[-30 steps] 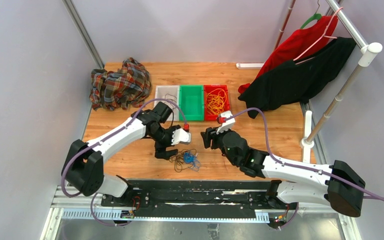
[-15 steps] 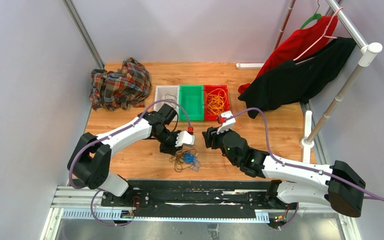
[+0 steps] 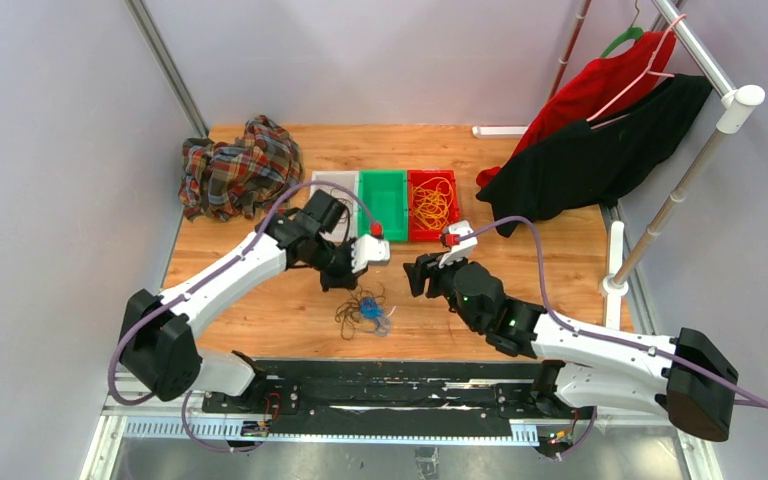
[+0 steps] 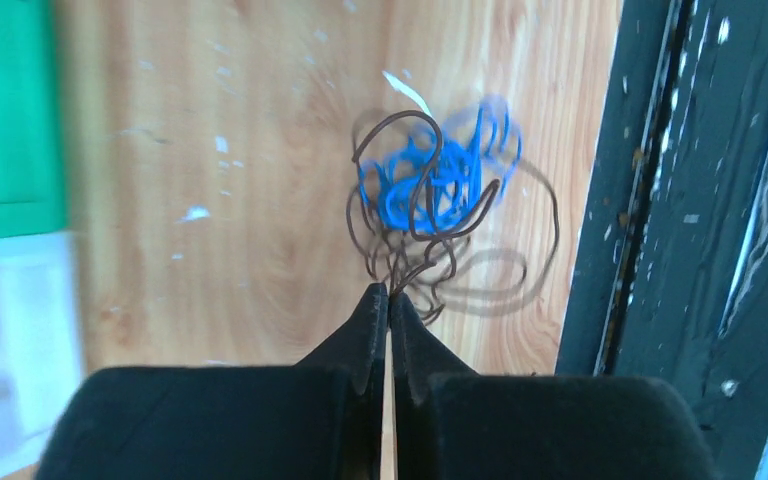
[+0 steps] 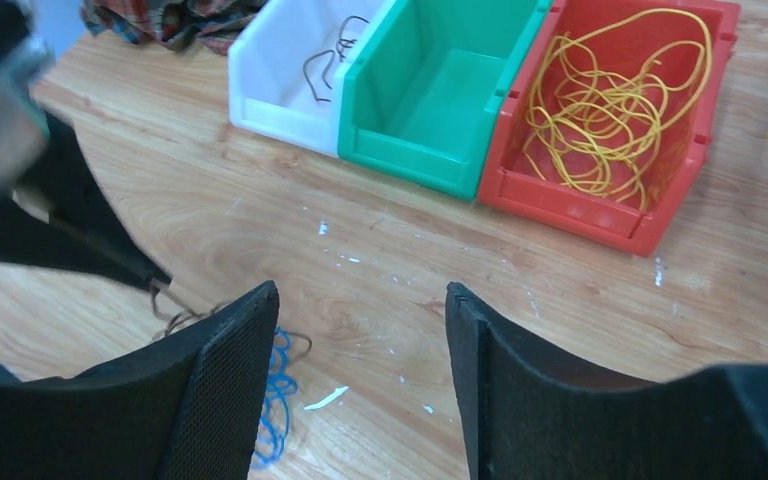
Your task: Untangle the cables
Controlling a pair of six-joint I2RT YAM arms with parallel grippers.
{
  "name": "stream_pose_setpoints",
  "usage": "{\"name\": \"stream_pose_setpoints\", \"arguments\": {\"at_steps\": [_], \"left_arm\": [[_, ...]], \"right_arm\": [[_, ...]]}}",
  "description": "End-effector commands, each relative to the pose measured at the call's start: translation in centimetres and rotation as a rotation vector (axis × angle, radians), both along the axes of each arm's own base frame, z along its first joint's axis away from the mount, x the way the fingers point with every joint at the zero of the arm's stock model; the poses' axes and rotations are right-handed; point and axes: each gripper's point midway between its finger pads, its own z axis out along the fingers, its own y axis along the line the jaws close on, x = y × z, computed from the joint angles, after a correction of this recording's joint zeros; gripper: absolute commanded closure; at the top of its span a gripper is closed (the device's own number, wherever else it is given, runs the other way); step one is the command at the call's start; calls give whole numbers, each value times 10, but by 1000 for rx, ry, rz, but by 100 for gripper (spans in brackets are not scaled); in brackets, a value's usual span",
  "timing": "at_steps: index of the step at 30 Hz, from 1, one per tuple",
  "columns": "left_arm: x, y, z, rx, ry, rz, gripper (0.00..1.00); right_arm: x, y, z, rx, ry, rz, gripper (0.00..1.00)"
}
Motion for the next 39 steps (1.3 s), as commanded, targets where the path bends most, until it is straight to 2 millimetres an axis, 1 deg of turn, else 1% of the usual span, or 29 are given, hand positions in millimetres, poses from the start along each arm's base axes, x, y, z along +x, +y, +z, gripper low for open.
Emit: {"name": "stream_pose_setpoints", "arguments": {"at_steps": [1, 4, 9, 11, 13, 18, 22, 27, 32, 36, 39], "left_arm": [[8, -12, 58, -77, 7, 169, 99], [10, -13, 84, -105, 2, 218, 99], [15, -16, 122, -158, -30, 271, 99], [15, -16, 133, -179, -46, 283, 99], [17, -15, 140, -190, -62, 298, 99], [16, -13, 144, -190, -60, 323, 99], [12, -15, 148, -205, -39, 327, 99], [10, -16, 156, -217, -34, 318, 99], [-1, -19, 164, -242, 1, 286, 99], [-7, -22, 172, -268, 19, 263, 99], [-12, -25, 179, -285, 37, 241, 99]], "right_arm": [[-7, 9, 15, 54, -20, 77, 36], [-14, 19, 24, 67, -19, 138, 30], [-28, 35, 39, 85, -52, 212, 29], [-33, 42, 45, 97, -62, 237, 29], [-35, 48, 53, 113, -75, 254, 28], [-36, 59, 77, 134, -118, 274, 28], [-32, 76, 81, 129, -129, 296, 28], [-25, 92, 77, 113, -125, 298, 28], [-7, 92, 71, 83, -142, 205, 28], [1, 98, 72, 81, -166, 182, 29], [6, 102, 69, 68, -165, 166, 31]]}}
